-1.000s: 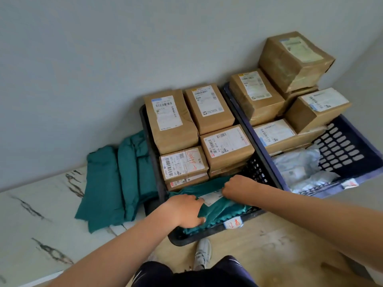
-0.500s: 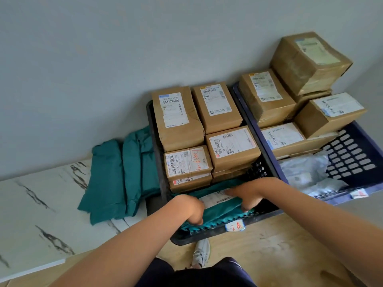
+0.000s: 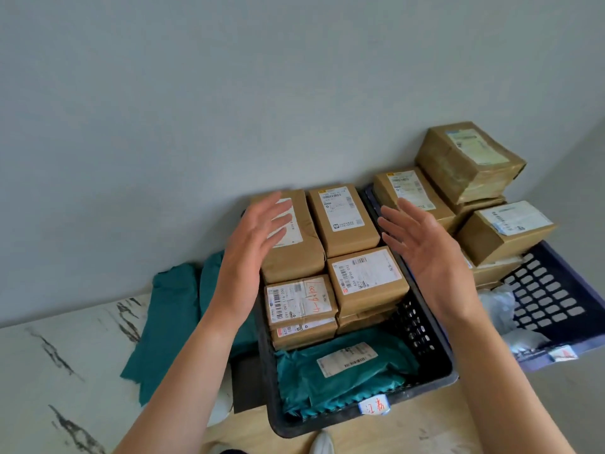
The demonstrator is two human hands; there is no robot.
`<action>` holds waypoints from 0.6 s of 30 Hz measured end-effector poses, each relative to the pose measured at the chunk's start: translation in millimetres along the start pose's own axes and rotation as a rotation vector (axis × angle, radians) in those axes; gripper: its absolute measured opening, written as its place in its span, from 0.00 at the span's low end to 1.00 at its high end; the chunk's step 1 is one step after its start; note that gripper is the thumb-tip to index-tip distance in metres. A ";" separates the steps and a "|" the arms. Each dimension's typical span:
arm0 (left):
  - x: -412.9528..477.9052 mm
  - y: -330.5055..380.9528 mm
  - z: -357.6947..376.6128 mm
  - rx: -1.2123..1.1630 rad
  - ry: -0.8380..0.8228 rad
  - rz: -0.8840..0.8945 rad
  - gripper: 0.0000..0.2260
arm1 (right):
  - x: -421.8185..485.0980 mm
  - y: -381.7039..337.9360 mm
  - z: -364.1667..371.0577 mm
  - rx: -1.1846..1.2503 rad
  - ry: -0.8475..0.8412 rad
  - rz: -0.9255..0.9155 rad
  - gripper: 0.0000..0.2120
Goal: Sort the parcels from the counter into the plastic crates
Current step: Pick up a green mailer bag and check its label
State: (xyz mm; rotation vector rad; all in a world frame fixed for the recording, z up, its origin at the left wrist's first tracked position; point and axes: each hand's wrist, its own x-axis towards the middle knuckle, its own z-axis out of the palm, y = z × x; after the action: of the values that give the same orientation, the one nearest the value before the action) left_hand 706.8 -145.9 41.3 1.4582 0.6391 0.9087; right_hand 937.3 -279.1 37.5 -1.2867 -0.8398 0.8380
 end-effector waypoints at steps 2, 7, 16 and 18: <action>-1.2 0.1 -5.6 0.052 0.016 0.005 0.24 | -0.4 -0.8 1.9 -0.023 0.074 -0.018 0.44; -15.2 -3.9 -42.9 0.091 0.128 0.018 0.24 | 3.0 5.2 19.6 -0.076 0.079 -0.029 0.46; -60.1 1.6 -203.6 0.078 0.493 -0.034 0.14 | 27.3 31.2 158.5 -0.035 -0.105 -0.002 0.24; -68.2 2.0 -246.1 0.064 0.545 -0.044 0.14 | 30.3 39.1 204.4 -0.024 -0.142 0.023 0.21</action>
State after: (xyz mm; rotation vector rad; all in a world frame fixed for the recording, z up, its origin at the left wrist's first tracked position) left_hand 464.8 -67.0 20.0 1.2447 1.1036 1.2734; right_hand 767.7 -156.1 19.1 -1.2714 -0.9510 0.9487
